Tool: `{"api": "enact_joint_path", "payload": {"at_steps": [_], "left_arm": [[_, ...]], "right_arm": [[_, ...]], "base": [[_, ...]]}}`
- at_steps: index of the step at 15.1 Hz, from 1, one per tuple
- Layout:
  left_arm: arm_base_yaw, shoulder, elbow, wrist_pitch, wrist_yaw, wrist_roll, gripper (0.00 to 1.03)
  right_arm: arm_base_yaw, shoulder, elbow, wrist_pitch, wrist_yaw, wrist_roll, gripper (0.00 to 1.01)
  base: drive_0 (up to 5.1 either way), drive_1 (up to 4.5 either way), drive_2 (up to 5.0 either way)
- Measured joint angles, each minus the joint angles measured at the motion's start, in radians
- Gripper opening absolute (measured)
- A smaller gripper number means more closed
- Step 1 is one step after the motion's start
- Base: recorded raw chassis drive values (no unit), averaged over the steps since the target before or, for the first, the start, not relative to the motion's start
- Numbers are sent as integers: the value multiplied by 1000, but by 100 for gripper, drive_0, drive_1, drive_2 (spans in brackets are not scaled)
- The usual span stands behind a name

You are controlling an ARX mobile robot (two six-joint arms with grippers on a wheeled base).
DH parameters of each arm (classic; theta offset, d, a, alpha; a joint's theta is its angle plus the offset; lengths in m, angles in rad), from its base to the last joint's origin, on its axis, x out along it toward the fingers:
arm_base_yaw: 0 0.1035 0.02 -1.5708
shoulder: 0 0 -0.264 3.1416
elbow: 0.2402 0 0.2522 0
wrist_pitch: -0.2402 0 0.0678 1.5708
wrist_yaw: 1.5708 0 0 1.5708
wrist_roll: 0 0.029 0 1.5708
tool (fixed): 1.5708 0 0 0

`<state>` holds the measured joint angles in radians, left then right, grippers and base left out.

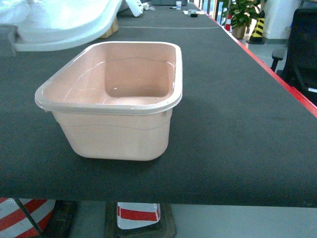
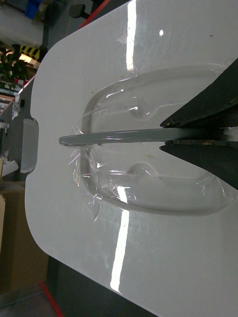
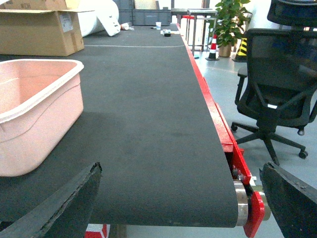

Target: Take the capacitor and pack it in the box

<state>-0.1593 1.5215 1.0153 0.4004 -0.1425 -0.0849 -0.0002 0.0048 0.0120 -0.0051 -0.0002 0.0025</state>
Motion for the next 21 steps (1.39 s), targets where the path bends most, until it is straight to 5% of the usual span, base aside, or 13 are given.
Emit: {"api": "enact_joint_path", "payload": {"at_steps": [8,21], "left_arm": [[-204,152,72,8,-125,5,2],[-230,298,144,1,-173,-59,2]], "right_arm": [[0,0,0,0,0,0,98],[0,0,0,0,0,0,98]], "base": [[0,0,0],[0,0,0]]}}
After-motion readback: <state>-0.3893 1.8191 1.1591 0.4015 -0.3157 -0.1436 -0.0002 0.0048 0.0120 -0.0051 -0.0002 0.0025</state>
